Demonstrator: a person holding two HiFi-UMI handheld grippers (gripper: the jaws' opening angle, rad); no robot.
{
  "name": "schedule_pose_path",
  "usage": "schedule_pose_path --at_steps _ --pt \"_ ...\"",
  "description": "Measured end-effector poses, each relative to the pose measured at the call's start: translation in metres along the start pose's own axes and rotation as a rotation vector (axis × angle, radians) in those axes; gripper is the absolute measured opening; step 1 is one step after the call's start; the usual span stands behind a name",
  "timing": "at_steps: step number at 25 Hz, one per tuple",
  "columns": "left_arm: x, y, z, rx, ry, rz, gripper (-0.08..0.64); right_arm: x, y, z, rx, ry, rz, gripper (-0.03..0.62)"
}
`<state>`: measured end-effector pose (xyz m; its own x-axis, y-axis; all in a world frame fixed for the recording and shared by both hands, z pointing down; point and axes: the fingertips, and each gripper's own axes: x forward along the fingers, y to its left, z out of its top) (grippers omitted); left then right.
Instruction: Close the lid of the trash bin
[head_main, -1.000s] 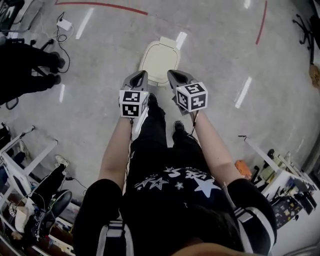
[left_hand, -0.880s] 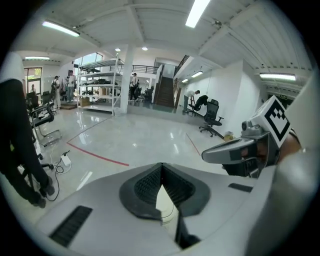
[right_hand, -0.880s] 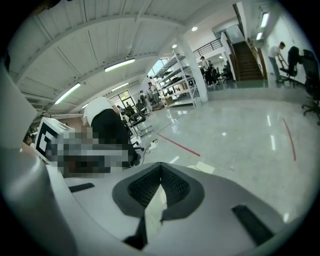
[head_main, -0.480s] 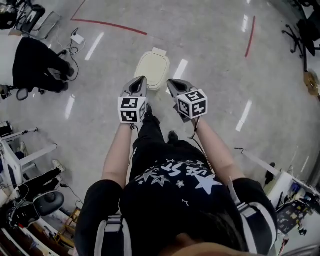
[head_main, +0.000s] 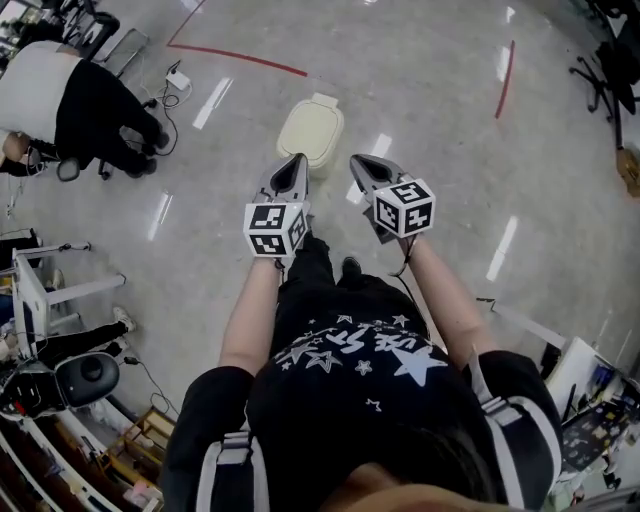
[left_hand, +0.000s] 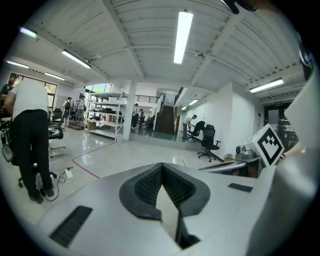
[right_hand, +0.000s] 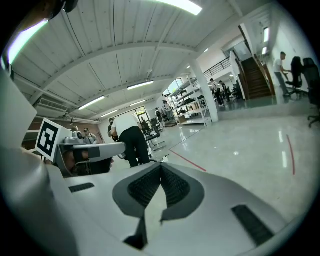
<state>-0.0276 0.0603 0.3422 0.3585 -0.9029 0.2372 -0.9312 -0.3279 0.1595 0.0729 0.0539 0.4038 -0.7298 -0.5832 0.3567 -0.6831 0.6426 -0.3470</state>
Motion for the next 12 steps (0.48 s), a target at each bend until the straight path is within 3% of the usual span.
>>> schedule_pose_path --at_steps 12 --pt "-0.070 -0.032 0.037 -0.026 -0.125 -0.045 0.011 -0.046 0.054 0.022 -0.025 -0.103 0.022 0.006"
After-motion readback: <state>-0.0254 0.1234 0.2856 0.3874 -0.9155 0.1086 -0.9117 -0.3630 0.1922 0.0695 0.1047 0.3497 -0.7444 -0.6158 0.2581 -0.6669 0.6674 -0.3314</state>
